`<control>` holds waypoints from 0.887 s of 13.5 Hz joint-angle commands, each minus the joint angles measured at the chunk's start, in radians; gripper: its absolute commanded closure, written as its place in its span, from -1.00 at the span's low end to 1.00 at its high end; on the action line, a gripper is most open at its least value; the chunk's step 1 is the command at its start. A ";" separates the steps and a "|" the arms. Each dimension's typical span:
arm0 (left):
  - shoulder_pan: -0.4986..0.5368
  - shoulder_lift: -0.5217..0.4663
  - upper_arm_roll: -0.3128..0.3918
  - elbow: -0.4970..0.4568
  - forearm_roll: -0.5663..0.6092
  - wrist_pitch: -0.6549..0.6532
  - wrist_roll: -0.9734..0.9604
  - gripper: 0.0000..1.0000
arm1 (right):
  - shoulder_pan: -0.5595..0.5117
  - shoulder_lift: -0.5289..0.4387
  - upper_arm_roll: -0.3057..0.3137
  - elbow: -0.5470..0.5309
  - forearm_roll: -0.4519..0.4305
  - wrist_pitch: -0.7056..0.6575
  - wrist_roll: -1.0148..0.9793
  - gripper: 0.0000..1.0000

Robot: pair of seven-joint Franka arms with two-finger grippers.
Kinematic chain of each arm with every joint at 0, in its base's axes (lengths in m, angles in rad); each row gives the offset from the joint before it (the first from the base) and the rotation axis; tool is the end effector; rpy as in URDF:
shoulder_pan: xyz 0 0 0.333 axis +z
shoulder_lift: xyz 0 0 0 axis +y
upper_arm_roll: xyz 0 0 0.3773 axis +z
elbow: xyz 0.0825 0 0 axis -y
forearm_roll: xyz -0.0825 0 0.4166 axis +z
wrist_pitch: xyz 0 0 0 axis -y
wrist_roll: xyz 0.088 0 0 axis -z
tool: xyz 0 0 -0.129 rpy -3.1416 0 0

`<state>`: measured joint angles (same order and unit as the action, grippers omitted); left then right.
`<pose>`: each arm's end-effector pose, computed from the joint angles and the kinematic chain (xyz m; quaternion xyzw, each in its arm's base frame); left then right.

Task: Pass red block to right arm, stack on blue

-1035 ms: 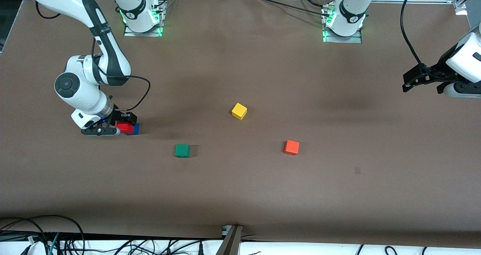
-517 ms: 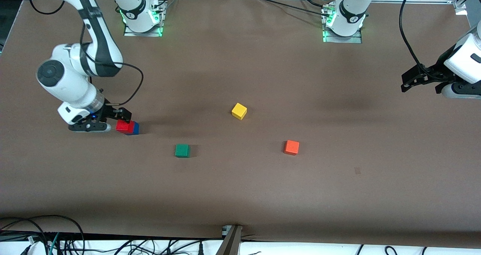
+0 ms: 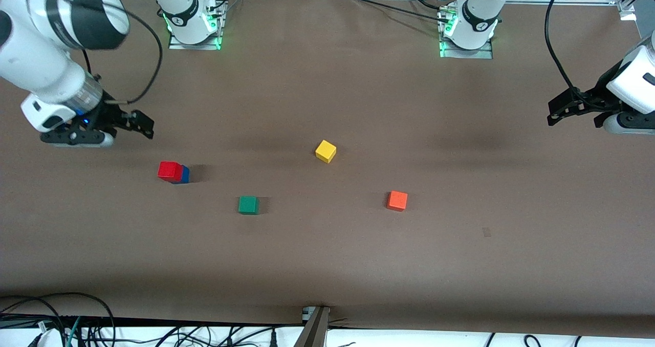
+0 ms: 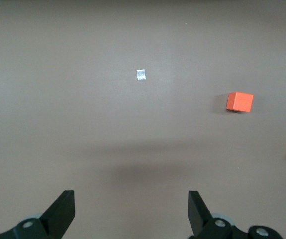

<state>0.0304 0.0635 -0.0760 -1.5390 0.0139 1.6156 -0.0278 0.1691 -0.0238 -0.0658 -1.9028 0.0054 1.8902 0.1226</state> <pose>0.6144 -0.0247 0.6458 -0.9999 0.0091 -0.0068 0.0043 0.5818 0.0605 0.5364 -0.9999 0.0105 -0.0052 0.0040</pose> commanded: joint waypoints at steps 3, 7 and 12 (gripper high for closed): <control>-0.006 0.013 0.001 0.031 -0.005 -0.049 0.003 -1.00 | -0.034 -0.015 0.034 0.174 0.001 -0.282 0.005 -1.00; -0.006 0.015 -0.001 0.031 -0.005 -0.052 0.005 -1.00 | -0.028 -0.016 0.038 0.179 0.002 -0.299 -0.015 -1.00; -0.006 0.015 -0.005 0.031 -0.005 -0.054 0.005 -1.00 | -0.023 -0.012 0.064 0.197 0.001 -0.309 -0.001 -1.00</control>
<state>0.0273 0.0648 -0.0808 -1.5389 0.0139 1.5866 -0.0278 0.1558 -0.0445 -0.0162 -1.7395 0.0054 1.6054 0.1157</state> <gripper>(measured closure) 0.000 0.000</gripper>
